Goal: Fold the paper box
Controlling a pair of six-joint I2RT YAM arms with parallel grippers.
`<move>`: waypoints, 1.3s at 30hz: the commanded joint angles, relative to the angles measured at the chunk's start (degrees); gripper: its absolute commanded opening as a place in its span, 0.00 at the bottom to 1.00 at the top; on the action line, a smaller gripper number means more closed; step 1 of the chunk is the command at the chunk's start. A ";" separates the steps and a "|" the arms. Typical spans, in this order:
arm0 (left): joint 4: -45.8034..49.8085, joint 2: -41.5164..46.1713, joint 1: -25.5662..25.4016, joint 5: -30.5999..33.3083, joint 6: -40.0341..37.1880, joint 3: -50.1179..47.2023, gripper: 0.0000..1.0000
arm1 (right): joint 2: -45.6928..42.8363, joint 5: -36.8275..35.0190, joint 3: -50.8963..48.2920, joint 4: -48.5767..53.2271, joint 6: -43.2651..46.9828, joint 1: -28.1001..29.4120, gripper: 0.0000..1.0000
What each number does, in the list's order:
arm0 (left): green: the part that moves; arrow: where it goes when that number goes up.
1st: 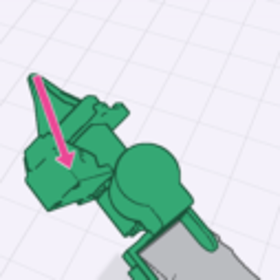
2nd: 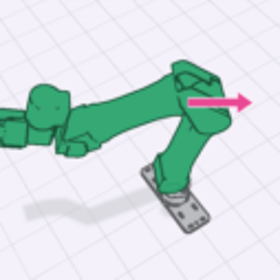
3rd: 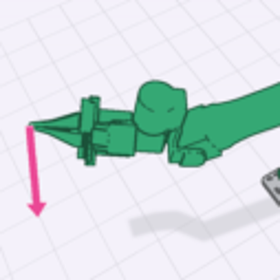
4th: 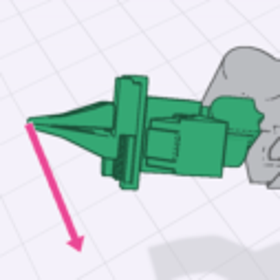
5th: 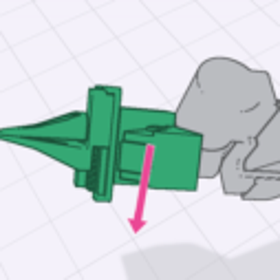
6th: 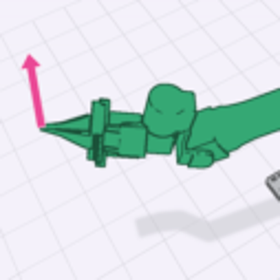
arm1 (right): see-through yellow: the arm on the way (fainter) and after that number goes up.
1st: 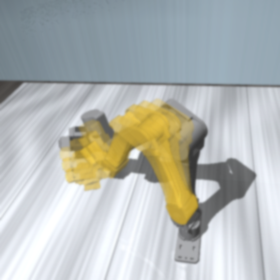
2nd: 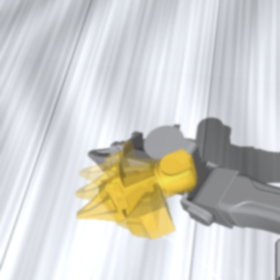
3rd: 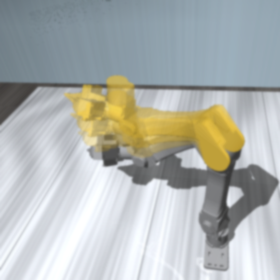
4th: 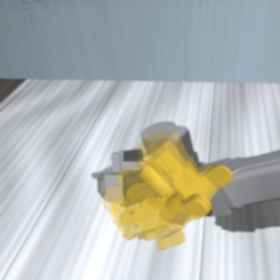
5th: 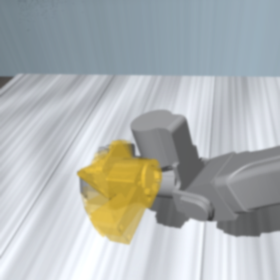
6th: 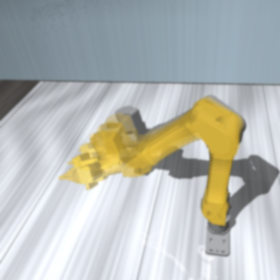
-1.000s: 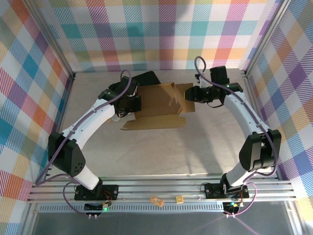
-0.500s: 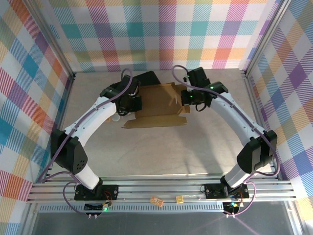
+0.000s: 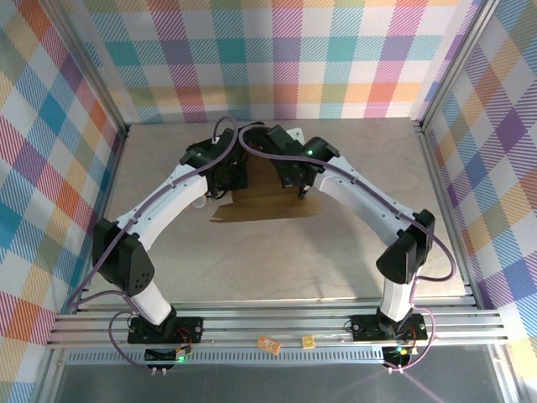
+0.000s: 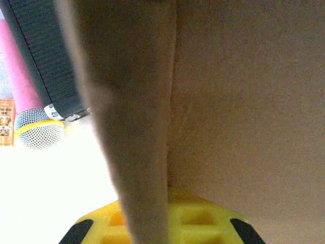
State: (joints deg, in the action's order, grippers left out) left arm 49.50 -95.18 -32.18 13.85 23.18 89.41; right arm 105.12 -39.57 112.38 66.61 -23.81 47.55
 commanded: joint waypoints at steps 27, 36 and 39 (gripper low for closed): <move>-12.61 4.56 10.61 -23.75 -8.50 -9.06 0.00 | -20.41 90.84 -14.82 -32.10 -5.67 -39.05 0.72; -13.22 3.56 12.76 -31.82 -10.82 -8.59 0.00 | -22.16 95.58 -38.09 -47.90 -12.58 -49.59 0.35; -12.76 2.77 13.24 -33.30 -10.96 -8.20 0.00 | -20.46 102.47 -41.43 -54.94 -15.25 -49.45 0.33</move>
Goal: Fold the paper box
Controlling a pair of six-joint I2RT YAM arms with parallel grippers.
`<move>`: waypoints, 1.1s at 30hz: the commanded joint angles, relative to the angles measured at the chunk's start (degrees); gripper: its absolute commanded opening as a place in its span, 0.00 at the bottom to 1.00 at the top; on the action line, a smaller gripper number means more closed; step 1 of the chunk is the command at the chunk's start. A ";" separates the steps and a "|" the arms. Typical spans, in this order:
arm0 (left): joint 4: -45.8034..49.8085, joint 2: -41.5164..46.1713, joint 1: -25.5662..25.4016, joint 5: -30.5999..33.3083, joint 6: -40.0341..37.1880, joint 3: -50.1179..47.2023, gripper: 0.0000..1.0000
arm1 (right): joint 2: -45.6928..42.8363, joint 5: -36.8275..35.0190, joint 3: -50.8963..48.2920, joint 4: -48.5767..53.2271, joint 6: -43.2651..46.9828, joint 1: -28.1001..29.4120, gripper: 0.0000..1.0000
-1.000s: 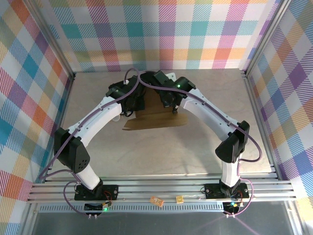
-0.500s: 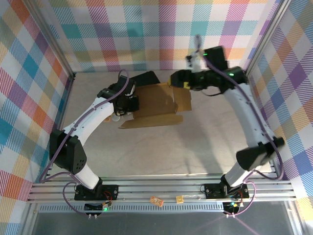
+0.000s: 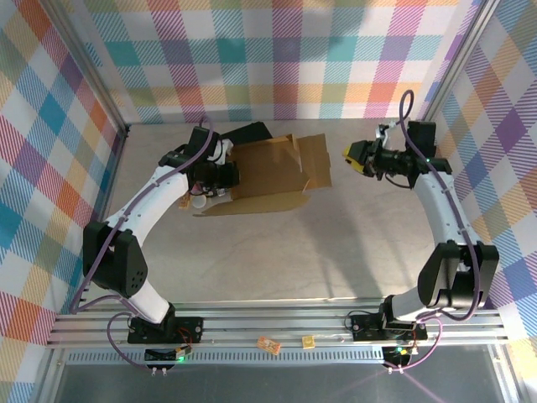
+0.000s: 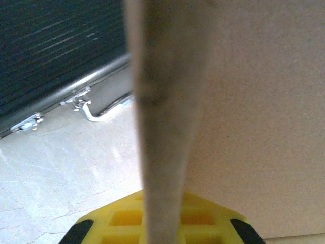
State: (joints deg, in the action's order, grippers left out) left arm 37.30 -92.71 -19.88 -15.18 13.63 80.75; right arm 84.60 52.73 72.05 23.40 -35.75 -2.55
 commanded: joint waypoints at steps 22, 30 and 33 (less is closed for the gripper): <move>1.29 -2.39 1.34 -6.70 -1.50 2.84 0.00 | 3.68 11.87 6.89 3.79 11.81 11.21 0.39; 1.86 -2.13 1.33 -7.12 -1.41 3.45 0.00 | 4.95 8.75 9.28 7.62 15.28 13.23 0.43; 1.81 -1.78 1.31 -7.14 -1.32 3.20 0.00 | 5.78 5.96 11.54 11.44 17.91 14.55 0.47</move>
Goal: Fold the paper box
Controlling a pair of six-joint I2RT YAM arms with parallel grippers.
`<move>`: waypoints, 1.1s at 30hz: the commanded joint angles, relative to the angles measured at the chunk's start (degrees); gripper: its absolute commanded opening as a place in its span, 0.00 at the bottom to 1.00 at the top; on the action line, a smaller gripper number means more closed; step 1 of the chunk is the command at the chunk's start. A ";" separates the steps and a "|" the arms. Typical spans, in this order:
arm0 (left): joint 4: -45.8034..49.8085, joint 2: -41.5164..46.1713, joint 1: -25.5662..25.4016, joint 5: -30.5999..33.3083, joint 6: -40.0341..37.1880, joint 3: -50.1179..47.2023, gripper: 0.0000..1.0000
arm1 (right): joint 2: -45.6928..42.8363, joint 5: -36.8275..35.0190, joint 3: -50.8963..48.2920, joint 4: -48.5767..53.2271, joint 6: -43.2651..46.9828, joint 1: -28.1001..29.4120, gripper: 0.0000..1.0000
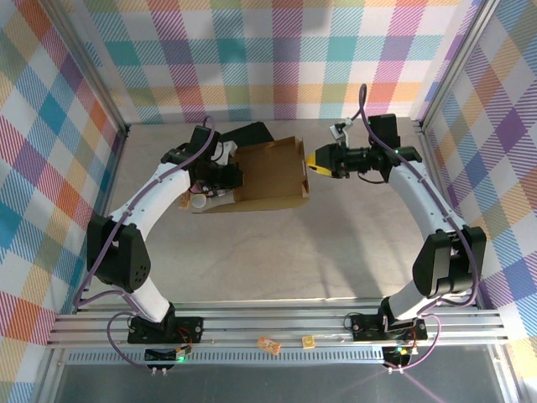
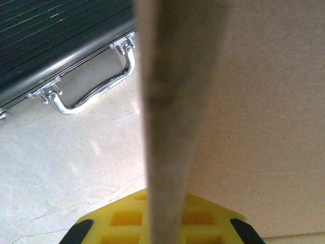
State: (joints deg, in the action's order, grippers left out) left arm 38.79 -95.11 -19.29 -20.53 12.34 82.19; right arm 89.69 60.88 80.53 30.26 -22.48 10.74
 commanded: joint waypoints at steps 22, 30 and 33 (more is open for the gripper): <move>0.72 0.98 0.68 -2.13 0.14 2.51 0.00 | 2.09 -10.16 6.90 8.59 7.79 6.03 0.70; 1.03 0.98 0.66 -2.13 0.05 2.86 0.00 | 2.83 -10.57 8.18 9.24 8.32 6.90 0.74; 1.10 0.94 0.65 -1.90 0.05 2.92 0.00 | 3.25 -11.17 9.15 10.14 8.92 7.61 0.75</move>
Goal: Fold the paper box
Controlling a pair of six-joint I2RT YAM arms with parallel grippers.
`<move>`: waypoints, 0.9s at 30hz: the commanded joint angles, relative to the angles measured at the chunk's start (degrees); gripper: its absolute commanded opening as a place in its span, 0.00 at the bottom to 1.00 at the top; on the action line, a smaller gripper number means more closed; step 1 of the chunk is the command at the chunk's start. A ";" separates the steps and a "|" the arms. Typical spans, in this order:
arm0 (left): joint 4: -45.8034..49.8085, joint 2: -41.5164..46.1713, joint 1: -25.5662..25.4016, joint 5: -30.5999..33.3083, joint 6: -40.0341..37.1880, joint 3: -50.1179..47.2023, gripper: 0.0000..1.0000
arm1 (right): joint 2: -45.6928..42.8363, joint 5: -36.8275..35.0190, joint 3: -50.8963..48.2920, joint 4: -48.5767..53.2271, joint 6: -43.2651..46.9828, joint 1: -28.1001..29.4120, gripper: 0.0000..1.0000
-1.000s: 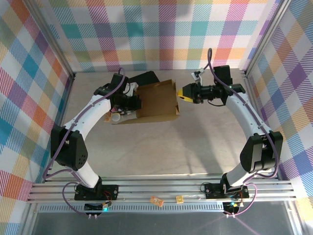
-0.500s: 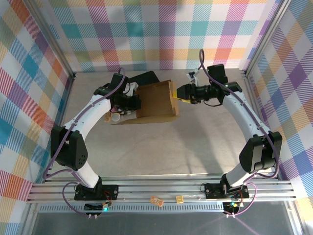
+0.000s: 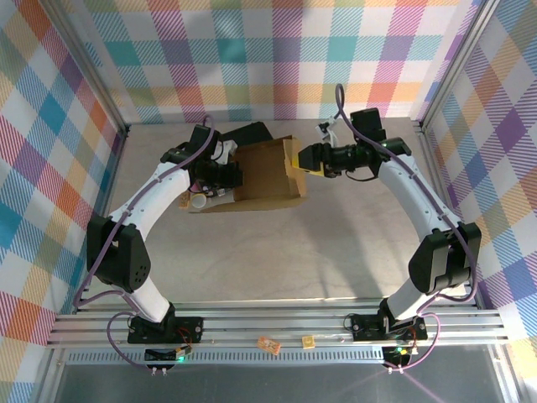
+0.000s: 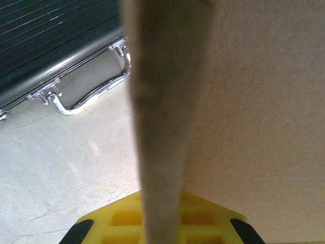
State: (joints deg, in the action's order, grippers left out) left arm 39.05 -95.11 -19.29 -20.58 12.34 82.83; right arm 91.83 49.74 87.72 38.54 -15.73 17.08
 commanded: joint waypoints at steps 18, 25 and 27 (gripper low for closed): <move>1.69 0.27 -0.24 -0.47 -0.39 3.92 0.00 | 3.52 -11.35 6.93 8.67 5.30 4.18 0.70; 1.92 0.54 -0.46 0.75 -0.26 4.03 0.00 | 3.79 -19.38 8.92 11.37 6.12 5.65 0.56; 1.95 0.80 -0.57 1.23 -0.12 4.14 0.00 | 3.79 -21.96 9.22 12.19 6.46 6.02 0.53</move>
State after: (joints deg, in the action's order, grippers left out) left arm 40.82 -95.15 -19.44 -18.79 12.14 84.64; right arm 94.91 33.19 95.57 47.09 -11.16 22.11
